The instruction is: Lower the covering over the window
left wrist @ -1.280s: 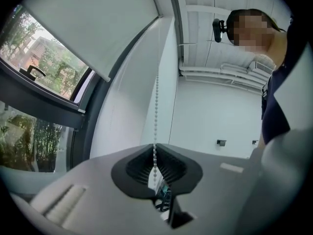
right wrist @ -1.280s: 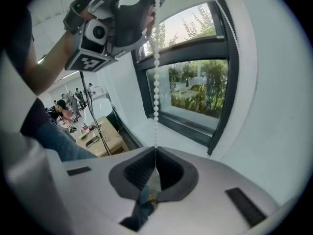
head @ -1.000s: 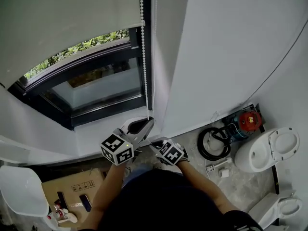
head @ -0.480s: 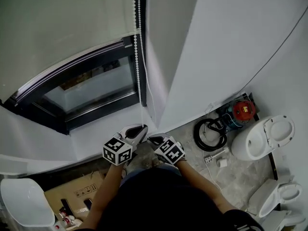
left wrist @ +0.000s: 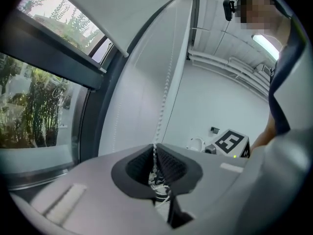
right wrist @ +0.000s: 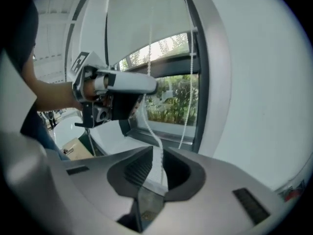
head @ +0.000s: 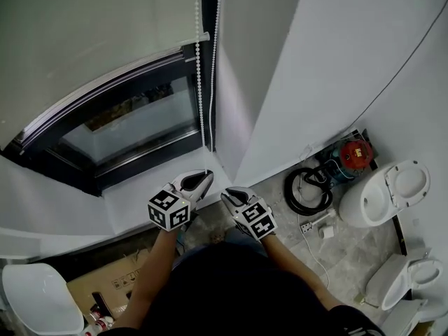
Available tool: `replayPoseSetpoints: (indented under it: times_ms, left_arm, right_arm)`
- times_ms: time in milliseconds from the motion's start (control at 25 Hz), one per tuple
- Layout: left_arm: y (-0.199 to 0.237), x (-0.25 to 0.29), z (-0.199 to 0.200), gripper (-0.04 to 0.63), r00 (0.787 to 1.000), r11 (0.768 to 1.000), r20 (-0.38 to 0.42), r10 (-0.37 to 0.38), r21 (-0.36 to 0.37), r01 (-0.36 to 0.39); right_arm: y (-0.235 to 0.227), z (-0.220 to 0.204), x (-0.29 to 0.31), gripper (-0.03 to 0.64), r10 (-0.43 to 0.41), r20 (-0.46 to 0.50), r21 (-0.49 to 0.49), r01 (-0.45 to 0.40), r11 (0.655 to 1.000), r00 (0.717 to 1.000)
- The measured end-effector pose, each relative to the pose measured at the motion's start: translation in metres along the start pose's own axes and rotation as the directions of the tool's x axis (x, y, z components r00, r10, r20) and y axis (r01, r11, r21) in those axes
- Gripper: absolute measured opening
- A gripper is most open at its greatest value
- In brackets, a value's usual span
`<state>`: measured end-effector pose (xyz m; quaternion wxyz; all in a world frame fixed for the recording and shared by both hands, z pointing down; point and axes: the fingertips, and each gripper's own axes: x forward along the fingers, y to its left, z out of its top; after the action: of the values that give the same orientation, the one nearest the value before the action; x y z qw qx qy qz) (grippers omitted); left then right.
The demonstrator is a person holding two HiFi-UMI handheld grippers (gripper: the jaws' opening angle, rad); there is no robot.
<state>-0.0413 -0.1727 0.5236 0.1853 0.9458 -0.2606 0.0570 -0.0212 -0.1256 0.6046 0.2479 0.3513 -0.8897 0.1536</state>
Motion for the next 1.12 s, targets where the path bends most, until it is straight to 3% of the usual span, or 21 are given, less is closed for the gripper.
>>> replayPoseSetpoints:
  times_ms: [160, 280, 440, 640, 1120]
  left_arm:
    - [0.002, 0.002, -0.001, 0.023, 0.999, 0.999, -0.001, -0.032, -0.017, 0.032]
    - [0.006, 0.006, -0.029, 0.023, 0.995, 1.000, -0.099, -0.020, 0.003, 0.021]
    - [0.004, 0.000, -0.050, 0.023, 0.997, 0.995, -0.071, -0.026, -0.100, 0.019]
    - [0.005, -0.003, -0.047, 0.023, 0.997, 0.997, -0.071, -0.023, -0.080, 0.017]
    - [-0.007, -0.006, -0.051, 0.024, 0.998, 0.996, -0.040, -0.044, -0.074, 0.041]
  right_arm:
    - [-0.018, 0.027, -0.017, 0.051, -0.079, 0.085, -0.003, 0.080, 0.997, 0.993]
    - [-0.021, 0.042, -0.028, 0.051, -0.107, 0.127, 0.006, 0.107, 0.994, 0.986]
    - [-0.019, 0.055, -0.039, 0.051, -0.120, 0.163, 0.012, 0.120, 0.993, 0.979]
    - [-0.011, 0.098, -0.055, 0.051, -0.091, 0.331, 0.068, 0.073, 0.995, 0.939]
    - [0.024, 0.205, -0.092, 0.051, 0.024, 0.543, -0.054, 0.006, 0.999, 0.840]
